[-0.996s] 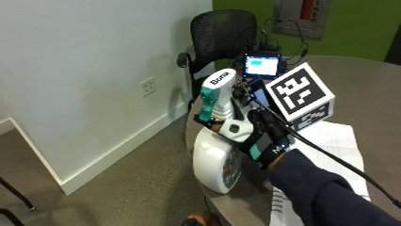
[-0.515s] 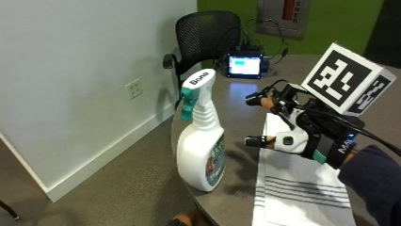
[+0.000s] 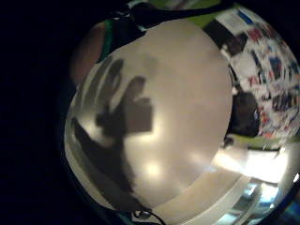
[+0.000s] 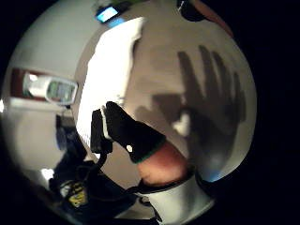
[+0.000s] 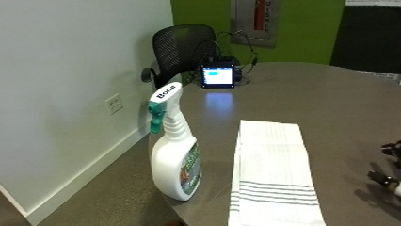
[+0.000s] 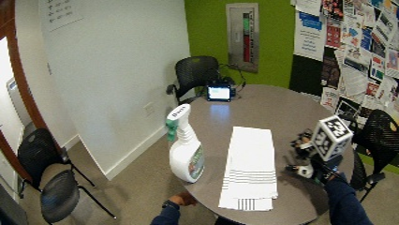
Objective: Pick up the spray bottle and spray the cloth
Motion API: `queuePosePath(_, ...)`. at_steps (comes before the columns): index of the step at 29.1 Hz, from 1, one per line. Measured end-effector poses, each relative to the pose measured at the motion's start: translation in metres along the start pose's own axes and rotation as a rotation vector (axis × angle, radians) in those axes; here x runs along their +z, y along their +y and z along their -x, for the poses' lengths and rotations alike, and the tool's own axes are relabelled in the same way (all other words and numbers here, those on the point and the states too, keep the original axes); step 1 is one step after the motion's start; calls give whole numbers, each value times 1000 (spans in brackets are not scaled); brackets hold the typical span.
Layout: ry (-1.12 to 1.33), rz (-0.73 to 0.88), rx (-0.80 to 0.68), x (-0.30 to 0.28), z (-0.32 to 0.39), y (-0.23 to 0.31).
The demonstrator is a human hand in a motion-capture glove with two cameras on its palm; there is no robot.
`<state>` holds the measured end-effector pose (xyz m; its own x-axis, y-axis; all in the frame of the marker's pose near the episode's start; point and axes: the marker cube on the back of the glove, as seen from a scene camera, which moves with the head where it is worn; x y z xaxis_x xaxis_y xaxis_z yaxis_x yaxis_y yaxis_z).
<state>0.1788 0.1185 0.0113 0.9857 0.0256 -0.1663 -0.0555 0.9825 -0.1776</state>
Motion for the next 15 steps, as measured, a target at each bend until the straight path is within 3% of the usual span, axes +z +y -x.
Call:
queuePosePath(6,-129,10,342,25,-75,33)
queuePosePath(15,-86,-12,372,16,-82,27)
